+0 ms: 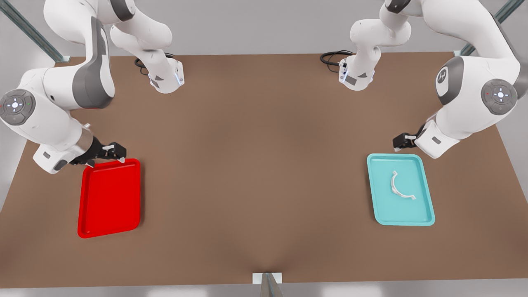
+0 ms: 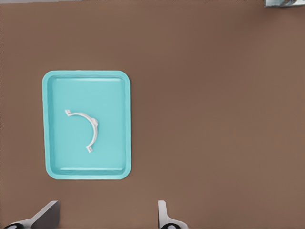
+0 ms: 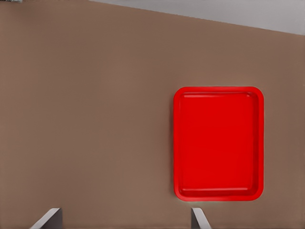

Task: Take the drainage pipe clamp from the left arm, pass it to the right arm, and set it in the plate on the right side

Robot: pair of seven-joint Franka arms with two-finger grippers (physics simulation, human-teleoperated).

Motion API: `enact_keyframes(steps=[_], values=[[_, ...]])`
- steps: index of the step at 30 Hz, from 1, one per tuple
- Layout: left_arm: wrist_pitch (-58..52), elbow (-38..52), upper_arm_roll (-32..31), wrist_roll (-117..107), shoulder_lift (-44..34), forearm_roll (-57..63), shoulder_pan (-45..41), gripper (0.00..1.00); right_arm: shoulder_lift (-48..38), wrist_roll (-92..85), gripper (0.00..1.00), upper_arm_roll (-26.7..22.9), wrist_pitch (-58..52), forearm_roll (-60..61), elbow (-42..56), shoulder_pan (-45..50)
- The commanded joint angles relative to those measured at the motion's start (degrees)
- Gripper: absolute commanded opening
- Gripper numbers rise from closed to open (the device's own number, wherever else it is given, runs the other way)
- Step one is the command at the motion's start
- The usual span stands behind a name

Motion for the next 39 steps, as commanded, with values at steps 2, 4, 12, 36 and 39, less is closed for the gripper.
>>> enact_keyframes(steps=[2, 4, 12, 36, 39], values=[[1.51, 0.03, 0.02, 1.16, 0.33, 0.77, -0.21, 1.00, -0.40, 3.81, 1.00, -0.03, -1.00, 0.08, -0.28, -0.26], [3.61, -0.24, 4.24, -7.61, 4.28, 0.33, 0.05, 1.00, -0.40, 3.81, 1.00, -0.03, -0.91, 0.08, -0.37, -0.26], [38.42, -5.42, 10.48, -79.34, 19.40, 0.33, 0.84, 1.00, -0.05, 3.81, 1.00, -0.03, -0.65, 0.08, -0.19, -0.18], [49.24, -19.22, 12.85, -94.99, 25.81, 0.33, 3.57, 1.00, 0.21, 2.84, 1.00, -0.12, -0.38, 0.08, -0.10, -0.26], [49.68, -20.36, 13.03, -94.03, 25.99, 0.33, 3.66, 1.00, 0.21, 2.84, 1.00, -0.12, -0.38, 0.08, -0.10, -0.35]])
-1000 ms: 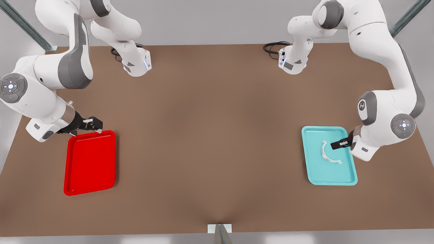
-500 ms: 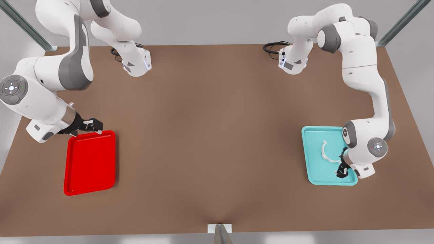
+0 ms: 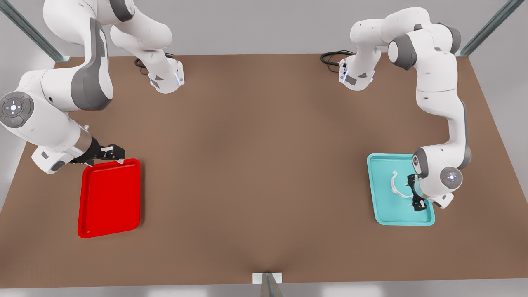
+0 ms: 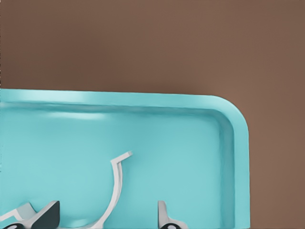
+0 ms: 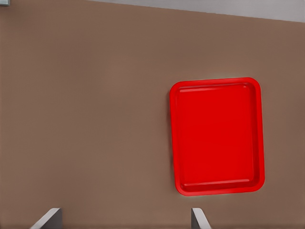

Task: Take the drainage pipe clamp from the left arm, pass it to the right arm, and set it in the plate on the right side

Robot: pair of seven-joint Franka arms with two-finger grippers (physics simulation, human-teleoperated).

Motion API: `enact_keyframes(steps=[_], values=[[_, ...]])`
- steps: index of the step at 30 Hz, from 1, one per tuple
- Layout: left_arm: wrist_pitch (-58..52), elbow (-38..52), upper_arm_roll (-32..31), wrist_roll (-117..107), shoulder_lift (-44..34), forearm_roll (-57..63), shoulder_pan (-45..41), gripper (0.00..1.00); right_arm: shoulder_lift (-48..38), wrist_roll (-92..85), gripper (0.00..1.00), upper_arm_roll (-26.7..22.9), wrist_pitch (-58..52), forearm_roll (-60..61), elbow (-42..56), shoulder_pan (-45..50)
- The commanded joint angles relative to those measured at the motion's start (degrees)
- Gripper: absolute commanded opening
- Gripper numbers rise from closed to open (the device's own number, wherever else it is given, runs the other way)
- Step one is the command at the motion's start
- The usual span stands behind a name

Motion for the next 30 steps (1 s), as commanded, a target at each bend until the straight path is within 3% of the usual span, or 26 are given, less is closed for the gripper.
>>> enact_keyframes(steps=[1, 4, 6, 9, 15, 19, 27, 28, 30], values=[[1.76, -0.22, 0.06, -14.54, 0.31, 0.07, 0.22, 0.99, -0.07, 0.07, 1.00, 0.01, -0.02, 0.07, 0.03, -0.03], [3.25, -0.22, 0.06, -14.54, 1.19, 0.07, 0.49, 0.91, -0.07, -0.11, 1.00, -0.08, 0.07, 0.07, 0.03, -0.03], [3.34, -0.31, 0.32, -13.58, 1.54, 0.07, 0.57, 0.75, -0.07, -0.11, 1.00, -0.08, 0.07, 0.07, 0.03, -0.12], [3.61, -0.31, 0.32, -13.31, 1.72, -0.02, 0.84, 0.63, -0.07, -0.19, 1.00, -0.17, 0.07, 0.07, 0.12, -0.21], [3.61, -0.22, 0.32, -13.31, 2.07, -0.02, 0.75, 0.59, 0.02, -0.19, 1.00, -0.17, 0.07, 0.07, 0.12, -0.21], [4.14, -0.22, 0.32, -13.31, 2.51, -0.02, 0.75, 0.42, 0.02, -0.19, 1.00, -0.17, 0.07, 0.07, 0.12, -0.21], [5.19, -0.13, 0.32, -13.31, 3.30, -0.02, 0.66, 0.40, 0.02, -0.19, 1.00, -0.25, 0.07, 0.07, 0.12, -0.30], [5.19, -0.13, 0.32, -13.31, 3.48, -0.10, 0.66, 0.29, 0.02, -0.19, 1.00, -0.25, 0.07, 0.07, 0.12, -0.30], [5.28, -0.13, 0.32, -13.31, 3.48, -0.10, 0.66, 0.21, 0.02, -0.19, 1.00, -0.34, 0.07, 0.07, 0.12, -0.30]])
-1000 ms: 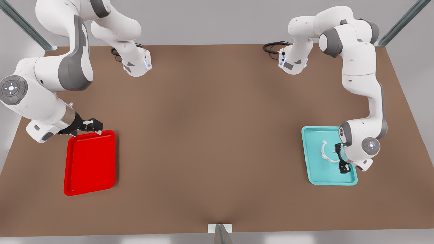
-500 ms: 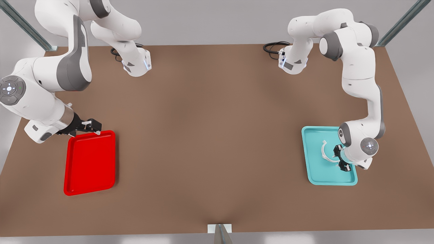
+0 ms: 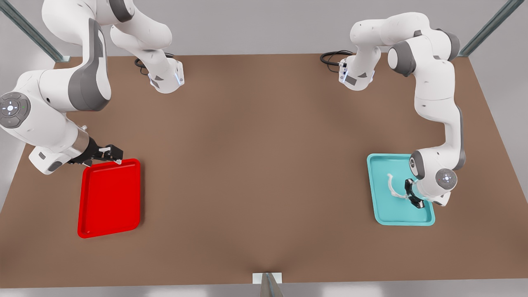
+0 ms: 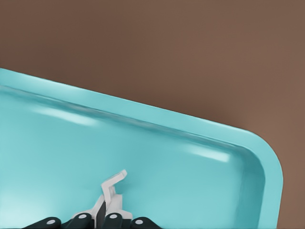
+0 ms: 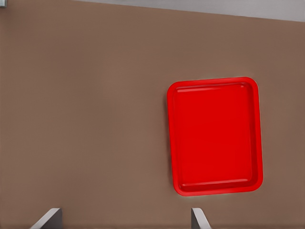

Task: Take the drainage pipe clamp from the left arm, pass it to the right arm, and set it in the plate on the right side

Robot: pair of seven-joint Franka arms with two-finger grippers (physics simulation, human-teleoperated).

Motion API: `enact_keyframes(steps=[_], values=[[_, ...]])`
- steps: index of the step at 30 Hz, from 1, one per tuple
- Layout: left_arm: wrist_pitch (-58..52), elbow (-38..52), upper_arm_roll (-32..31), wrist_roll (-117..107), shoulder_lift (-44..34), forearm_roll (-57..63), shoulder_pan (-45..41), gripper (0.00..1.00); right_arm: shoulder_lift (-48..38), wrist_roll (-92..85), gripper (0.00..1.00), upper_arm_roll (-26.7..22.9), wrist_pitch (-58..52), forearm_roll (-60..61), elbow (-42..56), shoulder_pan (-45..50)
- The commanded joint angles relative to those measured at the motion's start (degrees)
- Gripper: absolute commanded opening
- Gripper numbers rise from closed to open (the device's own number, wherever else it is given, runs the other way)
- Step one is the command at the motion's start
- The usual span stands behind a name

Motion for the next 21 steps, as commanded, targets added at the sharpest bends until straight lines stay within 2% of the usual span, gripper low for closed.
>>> enact_keyframes(steps=[1, 7, 10, 11, 13, 15, 19, 20, 21], values=[[0.52, 0.02, 0.01, -2.29, -0.06, -0.02, 0.00, 0.21, -0.07, -0.06, 1.00, -0.03, -0.02, 0.03, 0.03, -0.01], [-2.98, 0.99, -0.08, 8.78, -1.73, 0.07, 0.09, 0.21, -0.07, 0.03, 1.00, 0.06, -0.02, 0.03, 0.03, 0.08], [-18.97, 6.34, -2.54, 11.60, -5.95, -0.98, -0.79, 0.21, -0.07, 0.03, 1.00, 0.23, -0.02, -0.05, 0.03, 0.17], [-24.60, 8.63, -2.46, 11.25, -7.18, -5.29, -3.42, 0.21, -0.07, 0.03, 1.00, 0.23, -0.02, -0.05, 0.03, 0.17], [-34.01, 14.87, -2.54, 2.65, -7.27, -11.70, -8.70, 0.21, -0.07, 0.20, 1.00, 0.23, -0.02, -0.05, 0.12, 0.17], [-35.86, 16.99, -2.63, -10.70, -7.18, -16.45, -13.88, 0.21, -0.07, 0.73, 1.00, 0.32, -0.02, -0.05, 0.12, 0.87], [-33.23, 20.50, -3.07, -44.72, -6.13, -22.69, -24.87, 0.21, 1.42, 3.10, 1.00, 0.93, 1.91, -0.41, 4.24, 7.20], [-30.07, 20.68, -3.07, -50.69, -5.95, -23.66, -27.15, 0.21, 4.05, 4.42, 1.00, 0.94, 3.14, -0.49, 7.57, 8.78], [-26.55, 20.77, -3.07, -57.56, -5.69, -25.68, -29.97, 0.21, 9.77, 5.48, 1.00, 1.46, 4.28, -0.32, 14.87, 10.71]])
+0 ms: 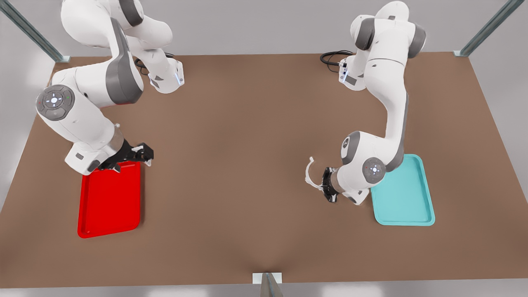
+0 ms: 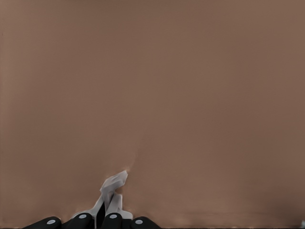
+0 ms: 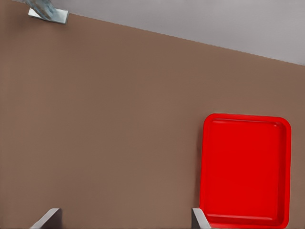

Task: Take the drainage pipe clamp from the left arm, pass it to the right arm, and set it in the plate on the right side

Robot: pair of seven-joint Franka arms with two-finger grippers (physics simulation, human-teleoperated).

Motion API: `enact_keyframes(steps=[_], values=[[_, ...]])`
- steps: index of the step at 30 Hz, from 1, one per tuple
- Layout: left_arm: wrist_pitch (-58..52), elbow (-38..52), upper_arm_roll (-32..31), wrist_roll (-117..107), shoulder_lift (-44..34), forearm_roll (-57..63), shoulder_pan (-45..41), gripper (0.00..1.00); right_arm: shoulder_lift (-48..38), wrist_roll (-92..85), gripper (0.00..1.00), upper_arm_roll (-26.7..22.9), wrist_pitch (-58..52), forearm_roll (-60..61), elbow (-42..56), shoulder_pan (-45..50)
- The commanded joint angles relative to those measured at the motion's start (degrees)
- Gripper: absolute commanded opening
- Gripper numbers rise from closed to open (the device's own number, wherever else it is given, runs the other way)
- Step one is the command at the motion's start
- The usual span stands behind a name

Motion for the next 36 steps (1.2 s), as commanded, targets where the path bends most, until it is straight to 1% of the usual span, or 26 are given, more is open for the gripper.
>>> enact_keyframes(steps=[1, 3, 5, 6, 7, 9, 11, 14, 16, 20, 23, 29, 30, 31, 35, 36], values=[[5.35, 0.36, -0.04, -52.27, 0.10, -5.94, -3.71, 0.21, 4.42, 9.67, 1.00, 0.40, 4.90, 0.02, 4.41, 4.25], [11.58, 0.71, -0.04, -60.36, 0.36, -8.14, -6.52, 0.21, 6.88, 16.19, 1.00, 0.40, 8.42, 0.02, 4.41, 8.03], [20.99, 1.15, -0.04, -70.91, 1.85, -8.23, -9.51, 0.21, 7.33, 24.54, 1.00, 0.31, 8.34, 0.11, 3.44, 12.16], [25.30, 1.24, 0.05, -75.48, 2.55, -8.23, -10.65, 0.21, 6.97, 26.39, 1.00, 0.31, 8.17, 0.02, 1.16, 14.01], [27.07, 1.68, 0.13, -77.51, 3.34, -8.14, -12.14, 0.21, 7.06, 29.72, 1.00, 0.31, 8.43, -0.07, 0.63, 15.59], [28.12, 2.65, 0.13, -78.74, 3.52, -8.05, -12.94, 0.21, 7.50, 31.31, 1.00, 0.31, 8.69, 0.02, 0.45, 17.26], [28.12, 3.35, 0.13, -79.27, 3.52, -8.14, -13.64, 0.21, 8.12, 35.36, 1.00, 0.31, 11.24, 0.02, 0.45, 18.06], [28.12, 3.79, 0.05, -78.92, 3.44, -8.14, -14.26, 0.21, 9.17, 36.32, 1.00, 0.23, 14.84, 0.02, 0.45, 18.85], [28.12, 3.88, -1.01, -72.51, 3.17, -8.05, -14.26, 0.21, 9.52, 37.99, 1.00, 0.23, 16.07, 0.02, 0.45, 19.64], [28.04, 3.88, -1.36, -70.31, 2.82, -8.14, -14.34, 0.21, 10.75, 37.91, 1.00, 0.23, 16.60, -0.59, -1.22, 19.90], [27.95, 3.79, -1.36, -70.40, 2.73, -8.14, -14.35, 0.21, 10.75, 37.91, 1.00, 0.23, 16.60, -4.20, -2.80, 19.90], [27.77, 3.88, -1.36, -70.57, 2.73, -8.14, -14.26, 0.21, 10.49, 37.99, 1.00, 0.23, 16.34, -4.99, -5.61, 19.55], [27.77, 3.88, -1.36, -70.57, 2.73, -8.14, -14.26, 0.21, 10.49, 37.91, 0.83, 0.23, 16.34, -5.08, -5.61, 19.55], [27.77, 3.88, -1.36, -70.57, 2.73, -8.14, -14.26, 0.21, 10.49, 37.91, 0.72, 0.23, 16.43, -5.17, -5.96, 19.55], [27.77, 3.79, -1.36, -70.49, 2.73, -8.23, -14.26, 0.21, 10.66, 37.99, 0.70, 0.23, 19.59, -7.10, -7.63, 19.46], [27.77, 3.88, -1.36, -70.49, 2.73, -8.32, -14.17, 0.21, 10.66, 37.99, 0.66, 0.14, 20.55, -7.10, -8.16, 19.46]])
